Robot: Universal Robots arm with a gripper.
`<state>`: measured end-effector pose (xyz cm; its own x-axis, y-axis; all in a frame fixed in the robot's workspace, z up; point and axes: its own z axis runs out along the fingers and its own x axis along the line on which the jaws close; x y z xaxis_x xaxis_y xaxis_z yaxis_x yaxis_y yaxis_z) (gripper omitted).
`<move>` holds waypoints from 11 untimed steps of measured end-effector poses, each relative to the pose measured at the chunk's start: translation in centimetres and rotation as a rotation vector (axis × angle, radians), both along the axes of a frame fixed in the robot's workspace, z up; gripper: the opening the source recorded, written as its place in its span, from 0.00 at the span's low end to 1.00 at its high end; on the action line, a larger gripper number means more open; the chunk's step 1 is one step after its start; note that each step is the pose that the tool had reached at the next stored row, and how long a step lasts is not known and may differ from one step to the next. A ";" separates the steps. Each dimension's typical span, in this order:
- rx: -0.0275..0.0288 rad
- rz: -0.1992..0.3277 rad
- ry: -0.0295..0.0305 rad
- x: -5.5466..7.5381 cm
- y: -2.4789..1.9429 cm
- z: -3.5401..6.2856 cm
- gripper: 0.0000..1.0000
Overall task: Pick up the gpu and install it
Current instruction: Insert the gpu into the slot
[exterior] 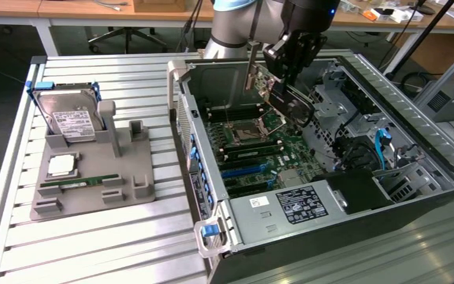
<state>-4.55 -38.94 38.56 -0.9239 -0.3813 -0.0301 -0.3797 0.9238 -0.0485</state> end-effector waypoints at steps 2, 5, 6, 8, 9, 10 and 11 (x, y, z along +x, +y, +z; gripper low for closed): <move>0.0000 0.004 0.0000 0.0 0.00 0.00 0.27; 0.0000 0.012 0.0000 0.0 0.00 0.00 0.27; 0.0000 0.015 0.0000 0.0 0.00 0.00 0.27; 0.0000 0.019 0.0000 0.0 0.00 0.00 0.27; 0.0000 0.021 0.0000 0.0 0.00 0.00 0.27; 0.0000 0.023 0.0000 0.0 0.00 0.00 0.27; 0.0000 0.026 0.0000 0.0 0.00 0.00 0.27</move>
